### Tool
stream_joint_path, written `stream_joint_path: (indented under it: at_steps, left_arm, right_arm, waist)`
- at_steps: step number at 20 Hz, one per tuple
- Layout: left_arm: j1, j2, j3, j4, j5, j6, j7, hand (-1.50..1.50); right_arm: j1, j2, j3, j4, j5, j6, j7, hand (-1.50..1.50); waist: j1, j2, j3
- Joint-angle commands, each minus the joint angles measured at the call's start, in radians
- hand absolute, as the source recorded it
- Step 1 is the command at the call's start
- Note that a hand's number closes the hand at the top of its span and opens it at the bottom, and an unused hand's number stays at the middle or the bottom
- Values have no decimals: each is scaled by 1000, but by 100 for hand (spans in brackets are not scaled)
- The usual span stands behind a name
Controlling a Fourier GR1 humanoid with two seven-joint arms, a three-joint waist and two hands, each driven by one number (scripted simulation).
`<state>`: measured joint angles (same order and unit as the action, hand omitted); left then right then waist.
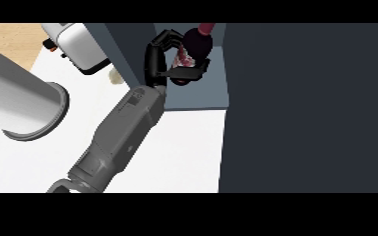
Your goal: Pick up the wine, place it into the cabinet and close the cabinet
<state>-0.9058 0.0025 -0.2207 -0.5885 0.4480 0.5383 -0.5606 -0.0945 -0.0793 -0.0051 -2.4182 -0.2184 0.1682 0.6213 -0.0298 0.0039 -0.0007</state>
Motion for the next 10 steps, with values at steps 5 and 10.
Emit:
stream_joint_path:
  at_steps: [5, 10]
  left_arm:
    - [-175, 16, 103, 193, -3, 9, -77, 150]
    - [-176, 5, 135, 288, 11, -3, -140, 150]
  right_arm:
    - [34, 10, 5, -70, -40, 14, -19, -150]
    - [52, -2, 9, -131, -86, 21, 31, -150]
  waist:
    - [-8, 5, 0]
    - [-23, 9, 0]
